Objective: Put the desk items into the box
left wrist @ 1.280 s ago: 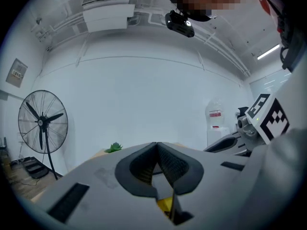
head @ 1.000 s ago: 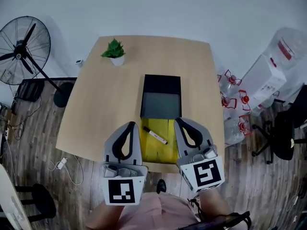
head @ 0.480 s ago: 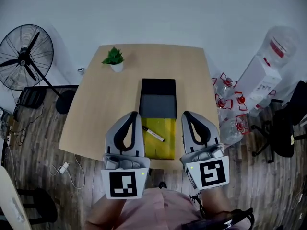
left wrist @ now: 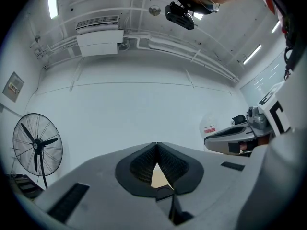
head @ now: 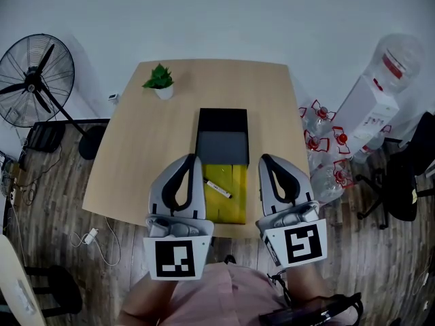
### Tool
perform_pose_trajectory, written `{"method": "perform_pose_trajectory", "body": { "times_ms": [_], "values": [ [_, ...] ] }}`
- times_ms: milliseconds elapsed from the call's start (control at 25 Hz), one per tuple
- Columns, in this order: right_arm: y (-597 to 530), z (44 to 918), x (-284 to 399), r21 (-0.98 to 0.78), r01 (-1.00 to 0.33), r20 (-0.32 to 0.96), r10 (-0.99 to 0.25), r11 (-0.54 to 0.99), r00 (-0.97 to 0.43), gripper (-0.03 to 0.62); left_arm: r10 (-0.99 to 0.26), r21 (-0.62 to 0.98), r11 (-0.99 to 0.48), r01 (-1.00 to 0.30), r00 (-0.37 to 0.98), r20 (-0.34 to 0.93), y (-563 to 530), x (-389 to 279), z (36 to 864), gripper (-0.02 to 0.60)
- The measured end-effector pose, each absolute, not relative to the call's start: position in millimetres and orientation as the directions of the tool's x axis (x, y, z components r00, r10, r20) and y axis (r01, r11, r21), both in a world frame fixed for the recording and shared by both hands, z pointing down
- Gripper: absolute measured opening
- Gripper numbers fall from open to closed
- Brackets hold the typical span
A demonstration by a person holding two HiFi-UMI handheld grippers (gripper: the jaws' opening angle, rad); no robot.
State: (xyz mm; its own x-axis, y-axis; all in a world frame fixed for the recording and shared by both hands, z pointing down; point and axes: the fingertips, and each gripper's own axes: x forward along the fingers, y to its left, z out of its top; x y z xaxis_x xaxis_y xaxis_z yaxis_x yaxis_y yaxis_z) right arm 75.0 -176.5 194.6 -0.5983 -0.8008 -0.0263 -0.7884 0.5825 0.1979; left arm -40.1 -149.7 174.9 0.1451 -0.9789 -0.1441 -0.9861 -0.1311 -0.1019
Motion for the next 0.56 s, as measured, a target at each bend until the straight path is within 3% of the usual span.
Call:
{"method": "perform_pose_trajectory", "body": {
  "times_ms": [560],
  "values": [
    [-189.5,202.2,71.7,0.191,-0.787,-0.012,-0.8,0.587,-0.599,0.0,-0.981,-0.093,-0.131,-0.987,0.142,-0.129,-163.2,-43.1,182.4,0.011]
  ]
}}
